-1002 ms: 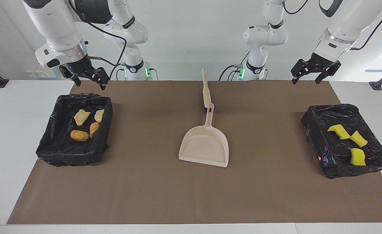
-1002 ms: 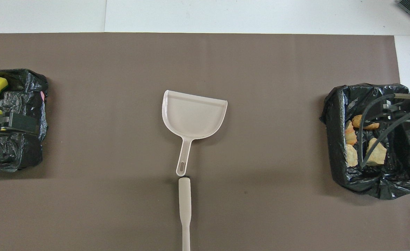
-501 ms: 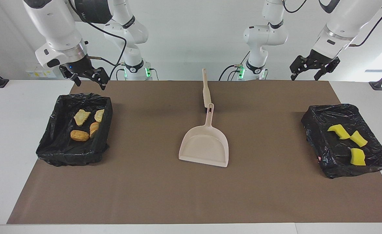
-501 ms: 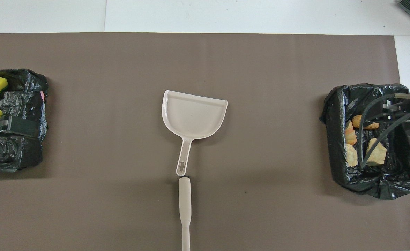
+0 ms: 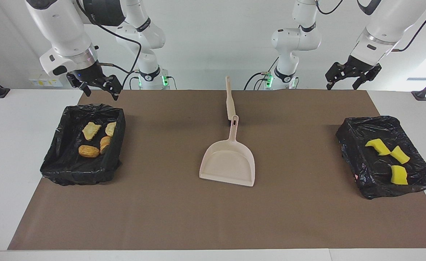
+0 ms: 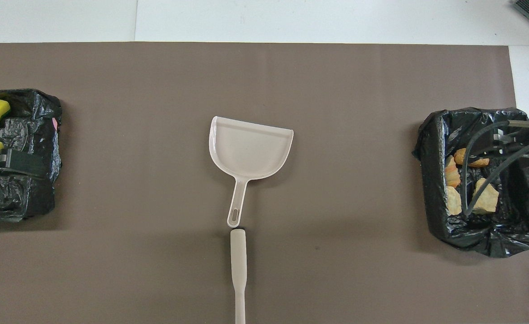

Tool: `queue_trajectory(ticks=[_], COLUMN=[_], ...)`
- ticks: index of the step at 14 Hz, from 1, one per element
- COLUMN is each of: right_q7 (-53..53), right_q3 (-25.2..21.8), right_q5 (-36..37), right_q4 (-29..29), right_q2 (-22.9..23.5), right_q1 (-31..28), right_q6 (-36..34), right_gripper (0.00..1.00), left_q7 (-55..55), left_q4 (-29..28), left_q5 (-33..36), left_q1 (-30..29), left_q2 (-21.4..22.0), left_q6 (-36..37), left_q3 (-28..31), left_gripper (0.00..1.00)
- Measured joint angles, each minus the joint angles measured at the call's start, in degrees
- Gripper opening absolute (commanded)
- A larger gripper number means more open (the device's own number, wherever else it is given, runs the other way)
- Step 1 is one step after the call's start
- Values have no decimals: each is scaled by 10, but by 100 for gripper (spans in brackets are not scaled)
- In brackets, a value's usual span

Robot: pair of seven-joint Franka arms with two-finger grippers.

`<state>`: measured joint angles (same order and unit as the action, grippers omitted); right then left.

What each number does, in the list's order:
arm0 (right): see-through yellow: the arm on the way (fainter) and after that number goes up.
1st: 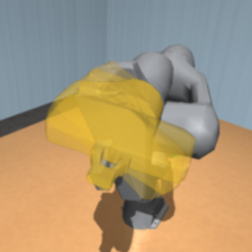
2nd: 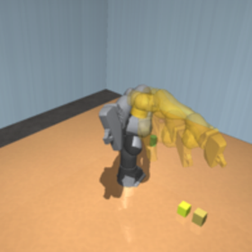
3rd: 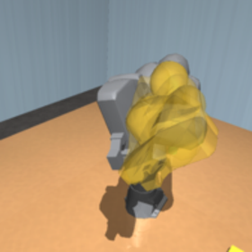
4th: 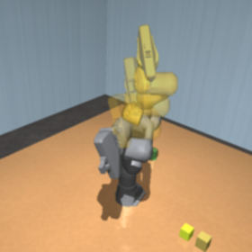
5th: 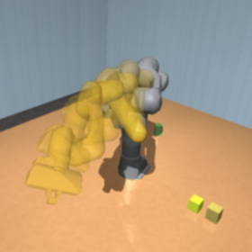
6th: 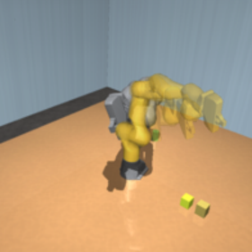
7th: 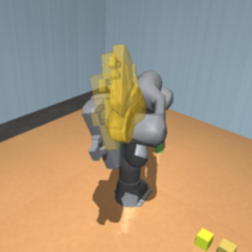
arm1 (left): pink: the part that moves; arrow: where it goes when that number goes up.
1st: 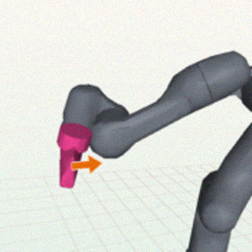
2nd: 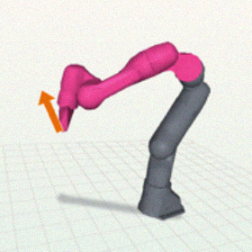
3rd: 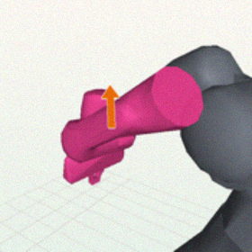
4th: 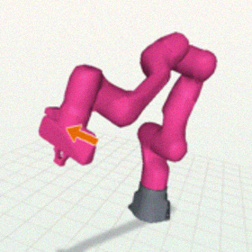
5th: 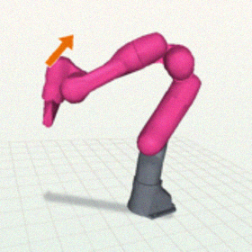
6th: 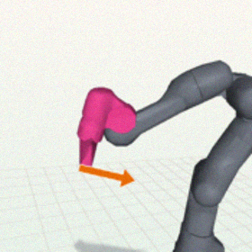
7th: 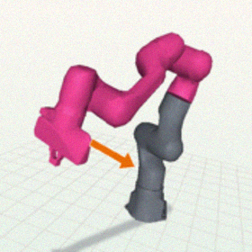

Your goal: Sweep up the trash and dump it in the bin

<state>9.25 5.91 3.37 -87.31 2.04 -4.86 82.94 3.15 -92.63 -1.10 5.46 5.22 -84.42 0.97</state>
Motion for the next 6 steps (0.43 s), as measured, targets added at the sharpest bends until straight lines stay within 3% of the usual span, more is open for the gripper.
queue_trajectory(ticks=[6], right_q7=[0], right_q3=[4], right_q5=[0], right_q4=[4], right_q2=[0], right_q1=[3], right_q6=[-9], right_gripper=[100], left_q7=[0], left_q4=[0], left_q5=[1], left_q1=[0], left_q2=[0], left_q6=[1], left_q3=[0], left_gripper=[100])
